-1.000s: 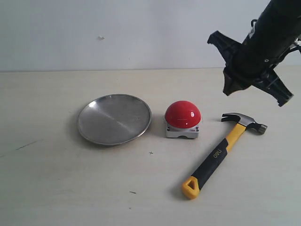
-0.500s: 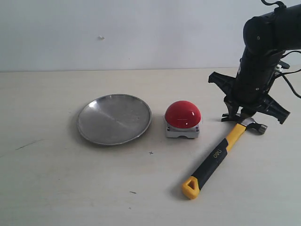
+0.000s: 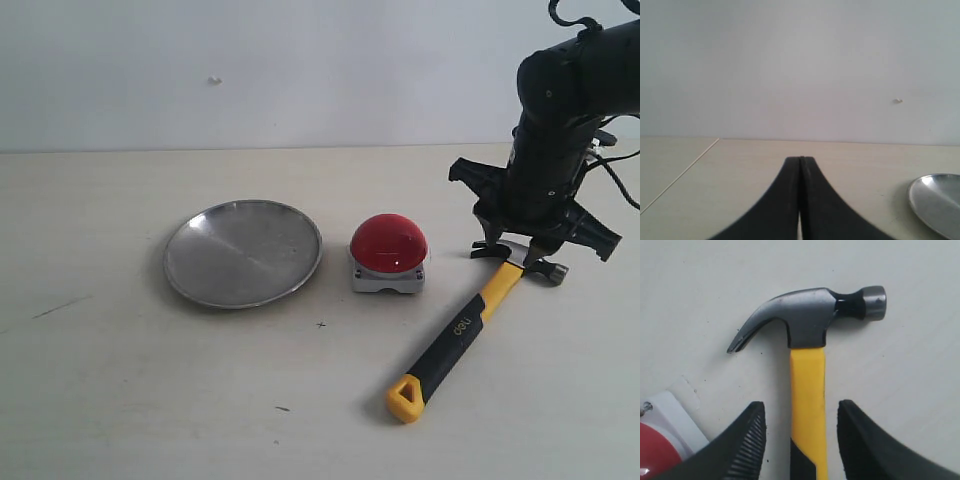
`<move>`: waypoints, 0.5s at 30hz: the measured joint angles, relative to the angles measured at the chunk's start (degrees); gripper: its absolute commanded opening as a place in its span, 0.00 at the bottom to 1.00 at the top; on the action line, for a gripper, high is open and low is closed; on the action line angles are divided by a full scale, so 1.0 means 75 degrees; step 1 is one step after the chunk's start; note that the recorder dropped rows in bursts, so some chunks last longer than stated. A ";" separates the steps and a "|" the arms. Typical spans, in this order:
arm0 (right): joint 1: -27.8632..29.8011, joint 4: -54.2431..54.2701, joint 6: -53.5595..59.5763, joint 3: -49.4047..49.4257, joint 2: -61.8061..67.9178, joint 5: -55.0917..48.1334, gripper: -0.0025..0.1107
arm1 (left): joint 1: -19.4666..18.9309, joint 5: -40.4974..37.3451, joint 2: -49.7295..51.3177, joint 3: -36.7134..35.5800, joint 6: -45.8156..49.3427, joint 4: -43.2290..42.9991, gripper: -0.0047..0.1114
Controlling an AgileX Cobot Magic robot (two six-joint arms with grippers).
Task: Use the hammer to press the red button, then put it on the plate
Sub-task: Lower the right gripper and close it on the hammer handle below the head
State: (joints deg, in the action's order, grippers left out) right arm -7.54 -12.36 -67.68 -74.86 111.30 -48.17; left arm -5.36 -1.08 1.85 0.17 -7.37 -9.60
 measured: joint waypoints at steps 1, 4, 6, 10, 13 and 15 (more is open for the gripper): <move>0.0000 0.0000 0.0019 0.0000 0.0012 -0.0012 0.45 | 0.0000 0.0000 0.0000 0.0000 0.0000 0.0000 0.04; 0.0000 0.0033 0.0128 0.0000 0.0031 -0.0055 0.49 | 0.0000 0.0000 0.0000 0.0000 0.0000 0.0000 0.04; 0.0000 0.0104 0.0176 0.0000 0.0071 -0.0061 0.51 | 0.0000 0.0000 0.0000 0.0000 0.0000 0.0000 0.04; 0.0034 0.0173 0.0221 0.0000 0.0245 -0.0111 0.51 | 0.0000 0.0000 0.0000 0.0000 0.0000 0.0000 0.04; 0.0174 0.0453 0.0406 0.0000 0.0405 -0.0125 0.51 | 0.0000 0.0000 0.0000 0.0000 0.0000 0.0000 0.04; 0.0346 0.0703 0.0628 0.0000 0.0496 -0.0131 0.51 | 0.0000 0.0000 0.0000 0.0000 0.0000 0.0000 0.04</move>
State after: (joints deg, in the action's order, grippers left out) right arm -4.94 -7.09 -62.97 -74.86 115.01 -49.15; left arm -5.36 -1.08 1.85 0.17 -7.37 -9.60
